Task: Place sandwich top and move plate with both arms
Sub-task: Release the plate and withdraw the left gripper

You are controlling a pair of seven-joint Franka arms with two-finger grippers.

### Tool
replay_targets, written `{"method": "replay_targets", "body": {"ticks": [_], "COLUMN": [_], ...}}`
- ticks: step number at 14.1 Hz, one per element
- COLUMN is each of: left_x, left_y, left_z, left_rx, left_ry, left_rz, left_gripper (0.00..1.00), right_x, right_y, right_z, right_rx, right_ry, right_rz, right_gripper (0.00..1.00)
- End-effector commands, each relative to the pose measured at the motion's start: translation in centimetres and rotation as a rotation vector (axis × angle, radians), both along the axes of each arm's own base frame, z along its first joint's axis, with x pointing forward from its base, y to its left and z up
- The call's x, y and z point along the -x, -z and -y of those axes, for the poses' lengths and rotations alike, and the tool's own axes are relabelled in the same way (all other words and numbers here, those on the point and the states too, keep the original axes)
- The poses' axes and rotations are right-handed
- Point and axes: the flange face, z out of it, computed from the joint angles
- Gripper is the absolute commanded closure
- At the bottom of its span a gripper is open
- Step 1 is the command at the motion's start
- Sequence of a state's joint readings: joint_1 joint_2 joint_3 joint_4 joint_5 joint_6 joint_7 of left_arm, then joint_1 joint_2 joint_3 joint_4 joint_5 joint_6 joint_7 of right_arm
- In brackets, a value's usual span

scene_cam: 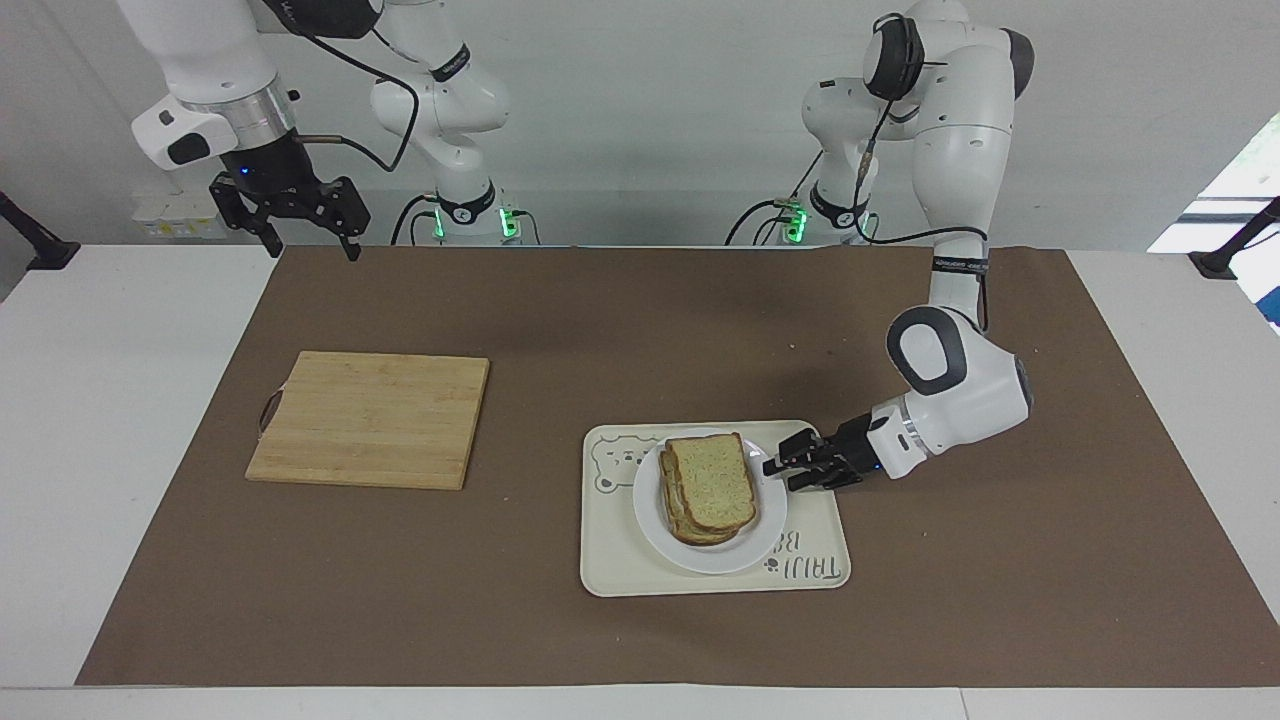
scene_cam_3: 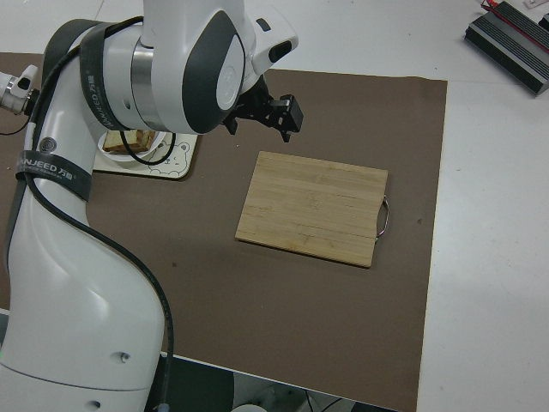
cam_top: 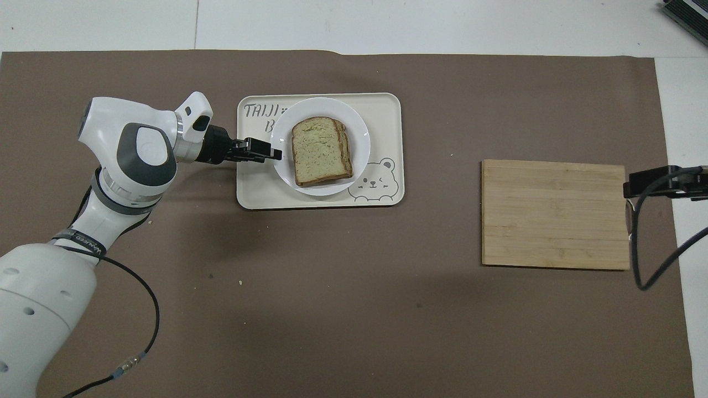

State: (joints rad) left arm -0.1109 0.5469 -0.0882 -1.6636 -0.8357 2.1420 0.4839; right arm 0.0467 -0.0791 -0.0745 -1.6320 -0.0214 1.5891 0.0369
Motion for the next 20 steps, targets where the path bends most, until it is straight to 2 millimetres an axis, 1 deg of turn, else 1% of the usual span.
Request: {"method": "replay_targets", "body": {"ticks": [1,2,4,5,7,8,11,13,14,16,18,20], "left_x": [0.3,0.5,0.9,1.1,2.0,2.6,4.5,5.6,6.2,7.0,8.3,9.9], "left_y": [-5.0,-7.0,-9.6,-10.9,-14.4,-16.5,-23.0,-28.5,-30.7,-34.0,-36.1,-37.8], "left_z": [-2.1,-2.9,-5.2,-6.1,-6.9,-7.3,-9.9,-11.4,-12.1,-13.7,-14.3,-14.4], "left_rx": [-0.110,-0.162,-0.228,-0.269,-0.370,-0.426,-0.514,-0.582,-0.596,-0.622,-0.673,-0.681], "left_ry": [0.031,0.049,0.070,0.082,0.087,0.078,0.080,0.100,0.107,0.093,0.103,0.101], "left_rz": [0.017,0.042,0.047,0.065,0.090,0.099,0.136,0.141,0.116,0.110,0.092,0.069], "left_gripper": [0.11,0.00,0.00,0.00,0.00,0.00,0.00,0.00,0.00,0.00,0.00,0.00], "right_x": [0.3,0.3,0.3,0.3,0.3,0.3,0.3,0.3,0.3,0.3,0.3,0.3], "right_y": [0.0,0.0,0.0,0.0,0.0,0.0,0.0,0.0,0.0,0.0,0.0,0.0], "right_z": [0.0,0.1,0.1,0.1,0.1,0.1,0.1,0.1,0.1,0.1,0.1,0.1], "right_rx": [-0.005,-0.005,-0.005,-0.005,-0.005,-0.005,-0.005,-0.005,-0.005,-0.005,-0.007,-0.007], "right_ry": [-0.014,-0.013,-0.013,-0.013,-0.013,-0.013,-0.013,-0.013,-0.013,-0.013,-0.013,-0.013], "right_rz": [0.002,0.002,0.002,0.002,0.002,0.002,0.002,0.002,0.002,0.002,0.002,0.002], "right_gripper": [0.00,0.00,0.00,0.00,0.00,0.00,0.00,0.00,0.00,0.00,0.00,0.00]}}
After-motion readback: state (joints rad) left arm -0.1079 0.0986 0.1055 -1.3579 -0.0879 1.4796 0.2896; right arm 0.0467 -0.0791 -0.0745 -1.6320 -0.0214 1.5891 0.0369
